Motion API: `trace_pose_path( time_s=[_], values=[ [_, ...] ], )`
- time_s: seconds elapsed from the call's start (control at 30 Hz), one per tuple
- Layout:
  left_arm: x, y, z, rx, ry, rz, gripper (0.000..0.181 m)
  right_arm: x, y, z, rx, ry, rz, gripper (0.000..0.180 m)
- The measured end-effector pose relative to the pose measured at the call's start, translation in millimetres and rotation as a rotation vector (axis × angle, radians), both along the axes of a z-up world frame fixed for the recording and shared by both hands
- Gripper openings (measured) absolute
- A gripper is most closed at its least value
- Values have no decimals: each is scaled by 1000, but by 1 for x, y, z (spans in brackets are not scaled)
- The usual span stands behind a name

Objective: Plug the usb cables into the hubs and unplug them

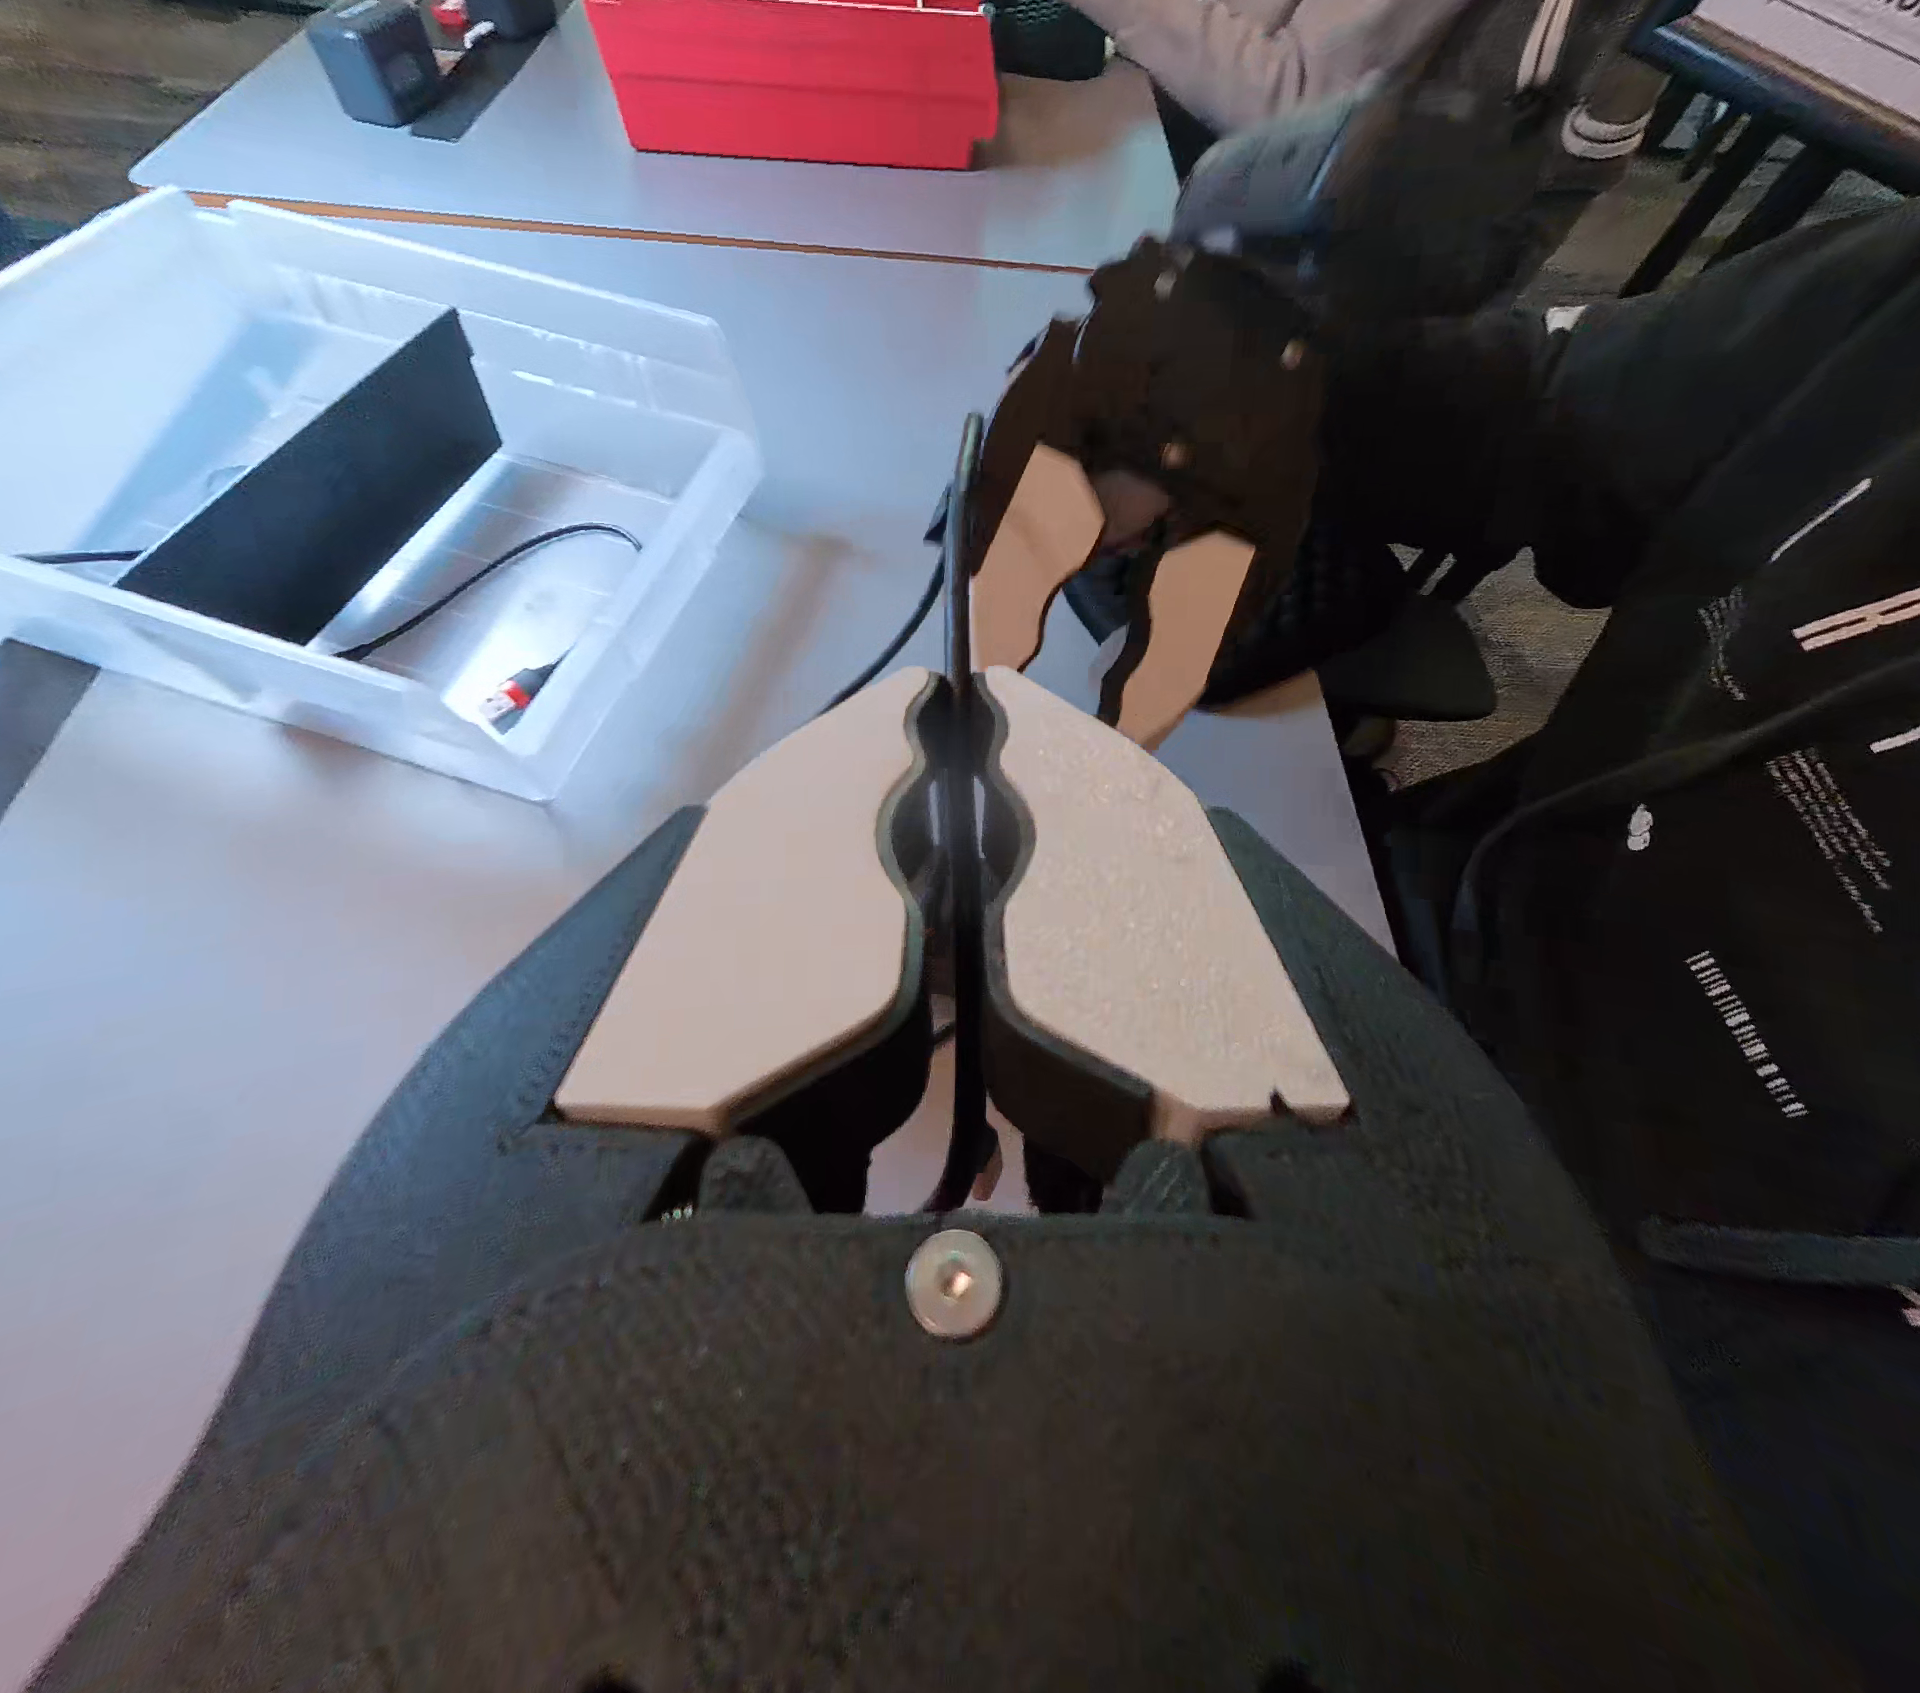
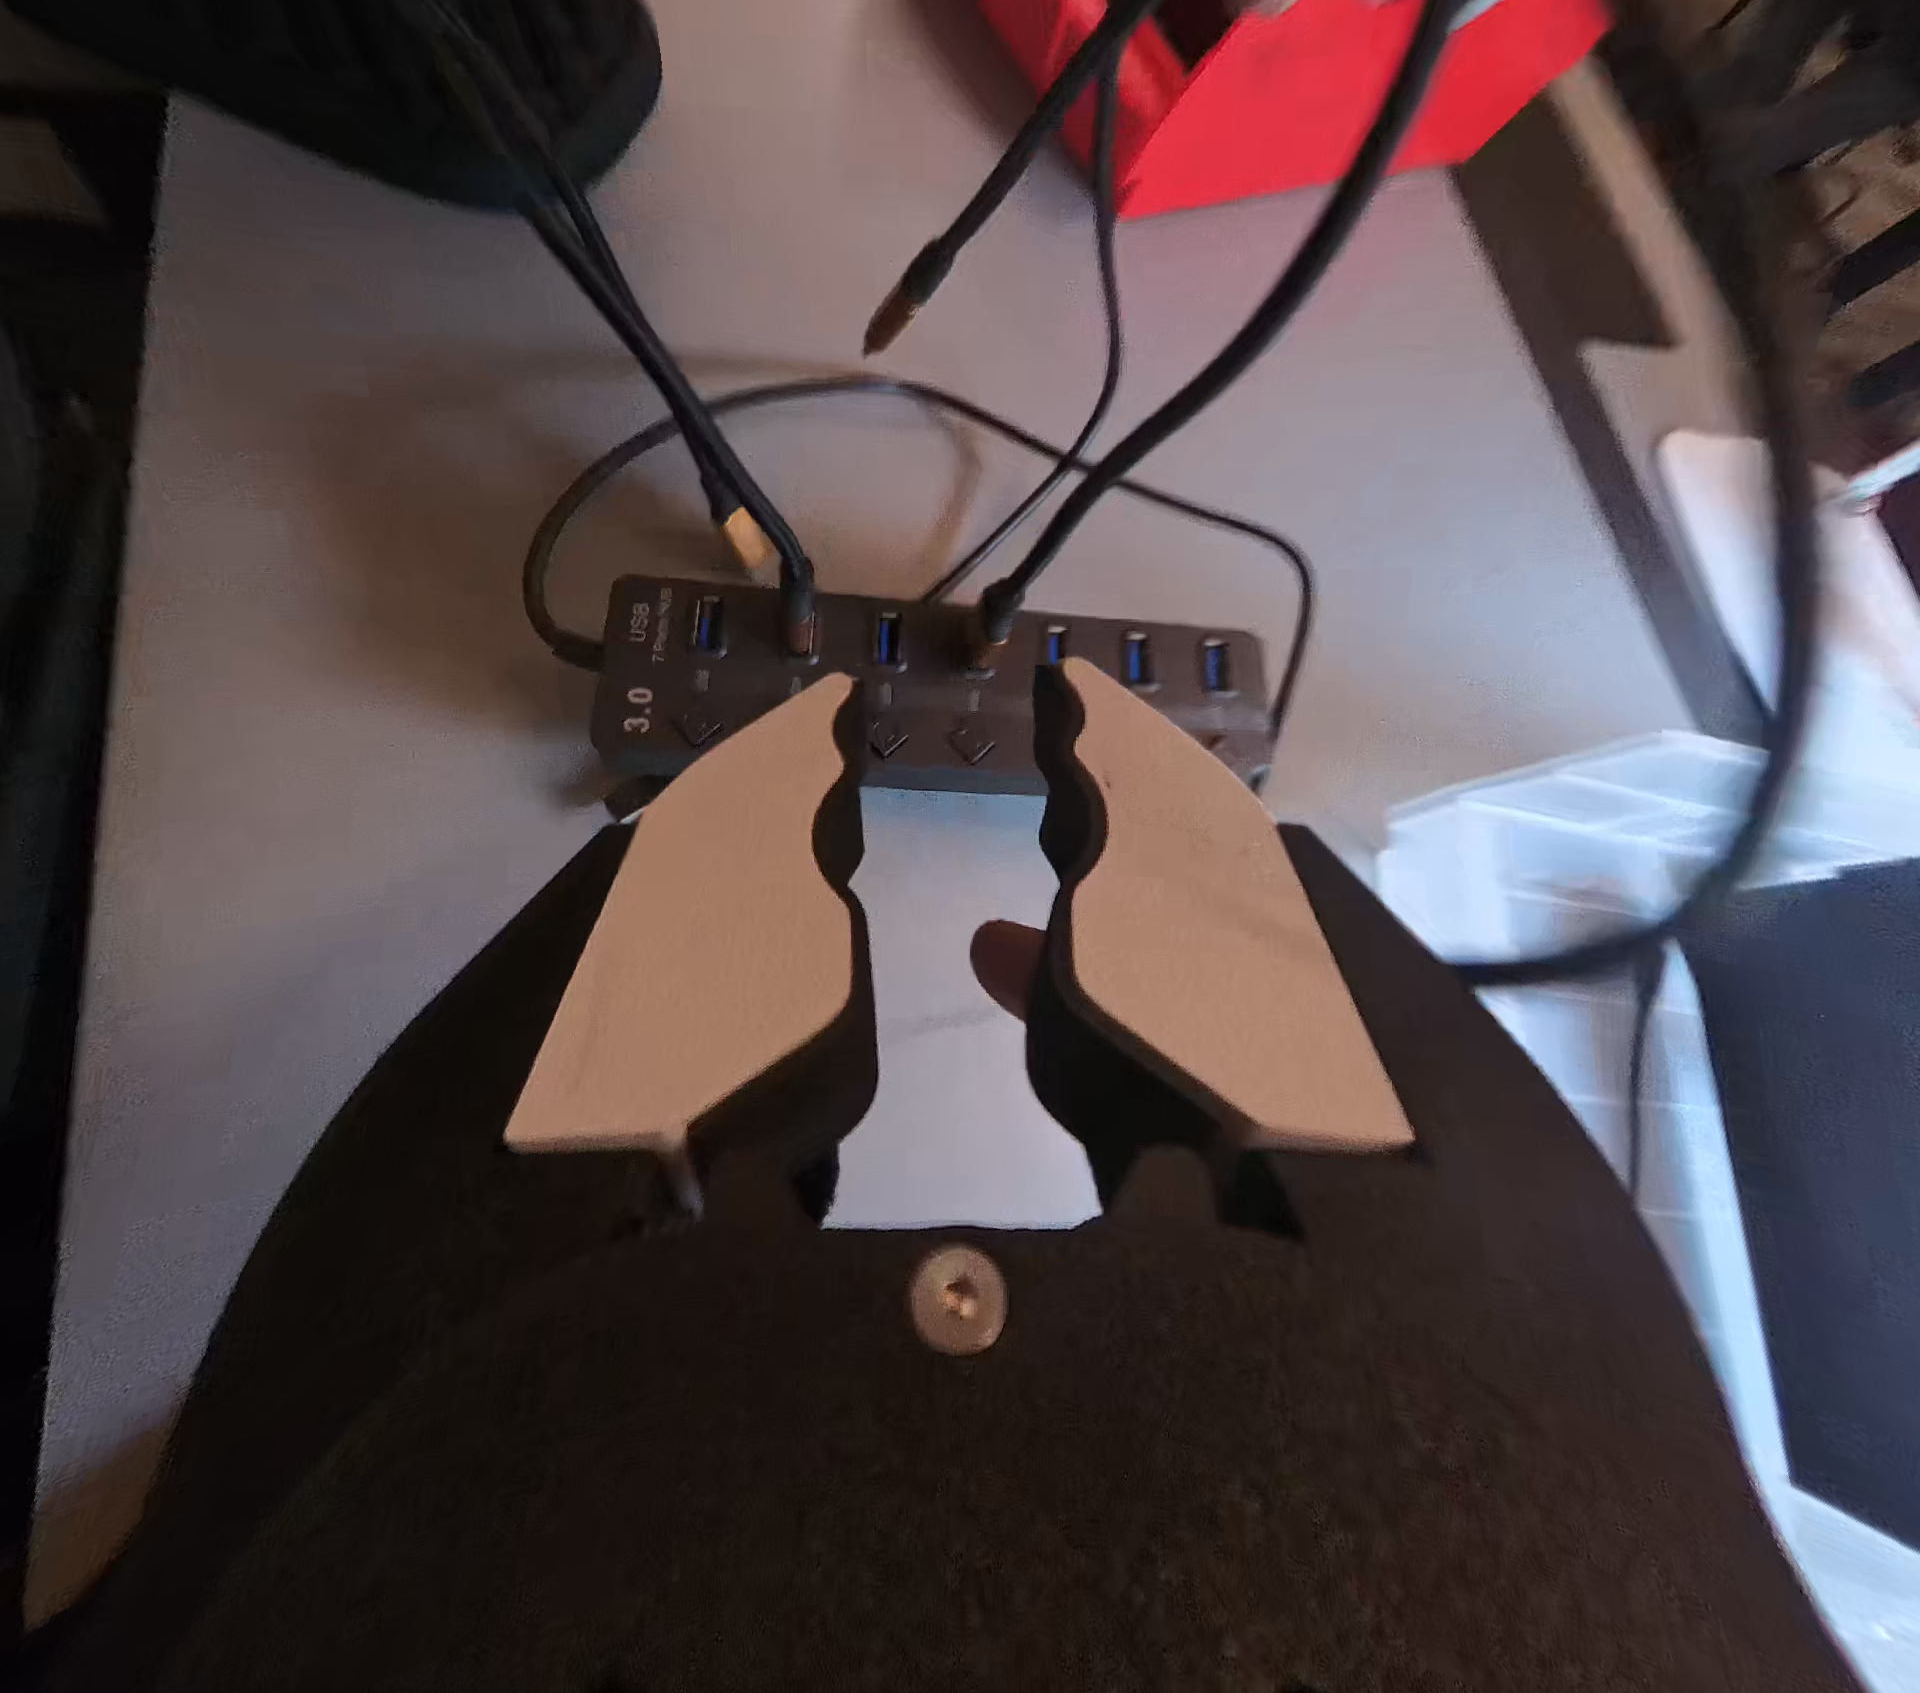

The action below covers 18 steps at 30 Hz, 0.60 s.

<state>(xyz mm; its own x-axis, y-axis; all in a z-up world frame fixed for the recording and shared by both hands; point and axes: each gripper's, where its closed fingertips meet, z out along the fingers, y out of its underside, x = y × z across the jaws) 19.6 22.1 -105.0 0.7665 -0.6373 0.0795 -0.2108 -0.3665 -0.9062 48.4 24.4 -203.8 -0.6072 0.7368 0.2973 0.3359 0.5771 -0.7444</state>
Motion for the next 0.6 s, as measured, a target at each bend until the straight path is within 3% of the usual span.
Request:
trace_pose_path(
  time_s=[0.1, 0.17, 0.23, 0.27, 0.33, 0.47, 0.6],
  values=[
    [6, -2, -1, 13, -23, -25, 4, -25, -1, -24, 75, 12, -56, 38],
    [6, -3, -1, 21, -43, -28, 4, -39, -8, -28, 23, 25, -67, 36],
    [3, -3, 0, 33, -57, -19, 4, -45, -10, -34, 32, 10, -60, 10],
    [-1, -3, 0, 43, -61, -5, 4, -46, -10, -35, 48, 0, -58, 9],
    [-14, -5, 10, 99, -131, 50, 4, -48, -9, -29, 44, 4, -62, 8],
    [-51, -25, 34, 186, -291, 139, 23, -50, 7, -3, -41, 36, -107, 7],
    [-85, -42, 11, 190, -245, 256, 21, -51, 28, 29, -185, 75, -166, 7]
  ],
)
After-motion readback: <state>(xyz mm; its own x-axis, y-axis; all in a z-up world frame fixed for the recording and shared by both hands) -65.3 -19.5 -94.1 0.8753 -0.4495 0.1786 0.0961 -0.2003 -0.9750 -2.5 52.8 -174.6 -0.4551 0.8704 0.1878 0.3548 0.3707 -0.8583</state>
